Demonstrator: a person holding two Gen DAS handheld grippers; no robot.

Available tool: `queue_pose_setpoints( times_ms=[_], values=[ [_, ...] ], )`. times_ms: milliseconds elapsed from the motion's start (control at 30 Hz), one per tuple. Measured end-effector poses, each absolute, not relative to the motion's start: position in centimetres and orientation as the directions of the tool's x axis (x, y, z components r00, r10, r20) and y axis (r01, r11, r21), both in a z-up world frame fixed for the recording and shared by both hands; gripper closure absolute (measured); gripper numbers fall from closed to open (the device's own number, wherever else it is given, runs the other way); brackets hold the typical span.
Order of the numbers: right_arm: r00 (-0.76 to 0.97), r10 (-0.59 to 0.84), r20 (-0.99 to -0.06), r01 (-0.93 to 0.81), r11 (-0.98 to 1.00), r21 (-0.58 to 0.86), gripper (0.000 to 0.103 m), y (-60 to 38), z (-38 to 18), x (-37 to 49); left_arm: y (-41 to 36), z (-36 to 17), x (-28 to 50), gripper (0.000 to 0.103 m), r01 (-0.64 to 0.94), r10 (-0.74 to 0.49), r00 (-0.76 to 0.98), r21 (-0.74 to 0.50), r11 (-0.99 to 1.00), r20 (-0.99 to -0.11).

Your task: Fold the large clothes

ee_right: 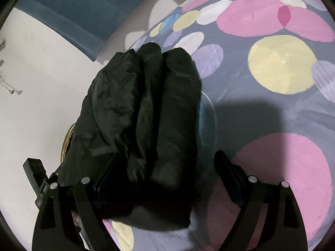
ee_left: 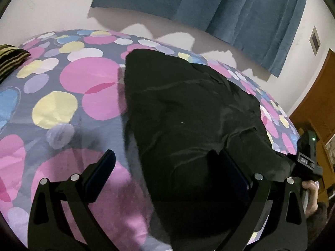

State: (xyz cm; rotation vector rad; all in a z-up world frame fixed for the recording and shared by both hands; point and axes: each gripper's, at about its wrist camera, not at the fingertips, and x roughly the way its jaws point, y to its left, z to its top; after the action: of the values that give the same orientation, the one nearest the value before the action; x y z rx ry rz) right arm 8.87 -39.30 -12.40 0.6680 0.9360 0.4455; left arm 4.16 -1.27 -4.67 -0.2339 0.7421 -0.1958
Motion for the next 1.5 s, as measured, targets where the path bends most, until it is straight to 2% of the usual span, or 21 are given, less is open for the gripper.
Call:
queue_pose_setpoints(
  times_ms=[267, 600, 900, 1133, 1500],
  values=[
    [0.564, 0.540, -0.624, -0.039, 0.773, 0.633, 0.016, -40.5, -11.5, 7.1, -0.1, -4.2, 2.7, 0.004, 0.016, -0.190, 0.739, -0.264, 0.964, -0.646],
    [0.642, 0.341, -0.687, 0.008, 0.892, 0.451, 0.016, -39.9, -8.6, 4.3, -0.3, -3.3, -0.3, 0.004, -0.043, -0.083, 0.749, -0.173, 0.984, -0.657],
    [0.707, 0.199, -0.678, 0.012, 0.956, 0.293, 0.016, -38.3, -5.5, 0.8, -1.8, -0.9, -4.3, 0.004, -0.083, 0.023, 0.800, -0.072, 0.994, -0.600],
    [0.754, 0.172, -0.634, -0.046, 0.976, 0.211, 0.016, -35.5, -3.3, -0.8, -2.9, 0.2, -6.1, 0.004, -0.094, 0.044, 0.810, -0.056, 0.994, -0.585],
    [0.765, 0.179, -0.619, -0.073, 0.979, 0.193, 0.016, -33.5, -3.1, -1.6, -3.8, 0.5, -6.9, 0.004, -0.112, 0.084, 0.826, -0.017, 0.994, -0.557]
  ],
)
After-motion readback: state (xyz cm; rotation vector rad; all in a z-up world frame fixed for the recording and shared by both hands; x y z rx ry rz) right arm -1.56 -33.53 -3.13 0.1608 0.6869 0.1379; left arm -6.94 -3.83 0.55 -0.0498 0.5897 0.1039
